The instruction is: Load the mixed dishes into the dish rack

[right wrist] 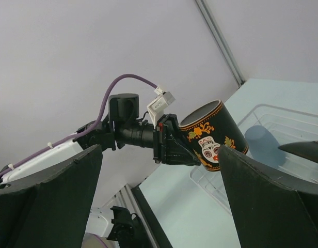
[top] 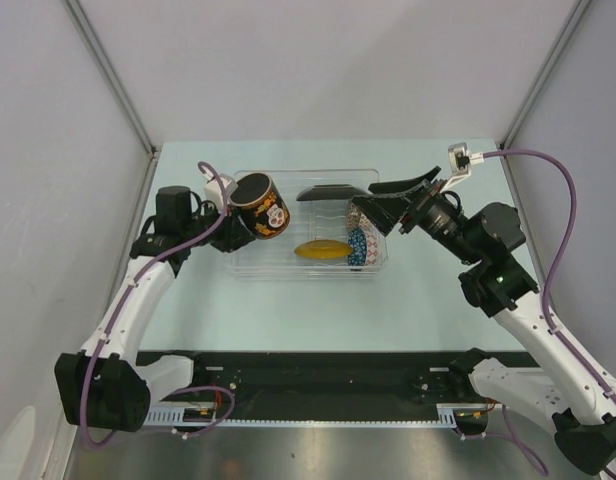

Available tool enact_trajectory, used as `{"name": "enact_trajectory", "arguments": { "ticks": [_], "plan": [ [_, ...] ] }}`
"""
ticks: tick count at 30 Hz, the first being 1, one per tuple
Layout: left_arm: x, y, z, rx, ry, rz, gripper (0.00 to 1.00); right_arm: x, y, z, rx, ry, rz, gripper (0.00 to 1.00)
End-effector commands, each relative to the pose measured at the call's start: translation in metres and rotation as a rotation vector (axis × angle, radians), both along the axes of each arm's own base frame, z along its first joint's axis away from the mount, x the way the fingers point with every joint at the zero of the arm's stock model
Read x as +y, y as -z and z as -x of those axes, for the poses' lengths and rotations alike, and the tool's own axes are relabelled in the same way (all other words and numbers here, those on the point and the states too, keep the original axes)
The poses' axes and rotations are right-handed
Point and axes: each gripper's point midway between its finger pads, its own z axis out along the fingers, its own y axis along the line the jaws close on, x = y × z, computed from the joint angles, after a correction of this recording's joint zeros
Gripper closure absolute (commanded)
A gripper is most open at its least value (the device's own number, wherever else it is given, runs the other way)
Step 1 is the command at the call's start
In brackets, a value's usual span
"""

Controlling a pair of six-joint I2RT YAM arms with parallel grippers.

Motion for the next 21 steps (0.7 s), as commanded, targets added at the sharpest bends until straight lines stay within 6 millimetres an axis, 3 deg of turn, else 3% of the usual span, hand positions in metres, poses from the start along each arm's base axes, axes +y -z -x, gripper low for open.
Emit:
{"name": "enact_trajectory", "arguments": {
  "ticks": [1, 12, 21],
  "plan": [
    [-0.003, -0.035, -0.030, -0.241, 0.038, -0.032, 1.00, -0.009, -0.004, 0.003, -0.021, 0.025, -0.010, 0.00],
    [-0.005, 0.009, -0.036, -0.197, 0.054, -0.118, 1.00, -0.010, 0.009, -0.005, 0.022, 0.038, 0.002, 0.00],
    [-0.005, 0.028, -0.041, -0.190, 0.069, -0.168, 1.00, -0.010, 0.014, -0.009, 0.041, 0.040, 0.002, 0.00]
  ]
}}
